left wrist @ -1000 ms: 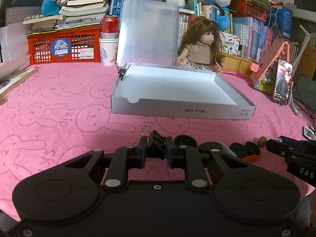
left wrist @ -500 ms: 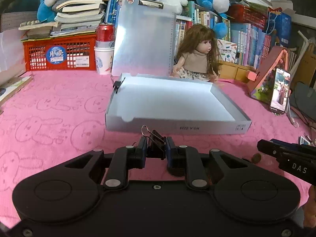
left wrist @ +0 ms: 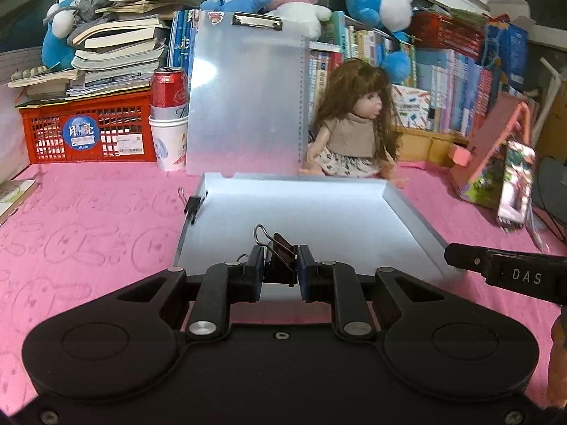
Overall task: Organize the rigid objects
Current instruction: 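Carry the binder clip with the left gripper while the right gripper carries the hair clip into the white box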
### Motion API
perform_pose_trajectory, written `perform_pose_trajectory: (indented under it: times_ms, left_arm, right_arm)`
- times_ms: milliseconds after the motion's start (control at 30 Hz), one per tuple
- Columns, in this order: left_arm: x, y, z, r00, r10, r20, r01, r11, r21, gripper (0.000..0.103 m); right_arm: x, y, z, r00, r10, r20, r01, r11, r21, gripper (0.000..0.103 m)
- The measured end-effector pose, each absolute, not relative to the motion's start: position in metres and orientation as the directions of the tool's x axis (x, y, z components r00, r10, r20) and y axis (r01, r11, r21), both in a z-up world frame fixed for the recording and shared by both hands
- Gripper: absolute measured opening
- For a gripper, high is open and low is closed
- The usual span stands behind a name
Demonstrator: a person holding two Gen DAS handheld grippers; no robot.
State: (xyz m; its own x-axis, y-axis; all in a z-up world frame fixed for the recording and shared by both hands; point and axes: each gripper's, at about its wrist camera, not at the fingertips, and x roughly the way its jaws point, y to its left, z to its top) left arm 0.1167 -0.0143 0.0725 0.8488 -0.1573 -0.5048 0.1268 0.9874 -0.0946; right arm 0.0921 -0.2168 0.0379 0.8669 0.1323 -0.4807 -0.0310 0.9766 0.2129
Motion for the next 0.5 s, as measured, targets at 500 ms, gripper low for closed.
perform_pose_trajectory:
  times_ms: [500]
  left_arm:
    - [0.234, -0.015, 0.063, 0.802, -0.165, -0.574, 0.097, 0.984, -0.148, 0.019]
  right_arm:
    - [0.201, -0.207, 0.050, 0.810, 0.115, -0.575, 0.007, 0.979, 0.206, 0.038]
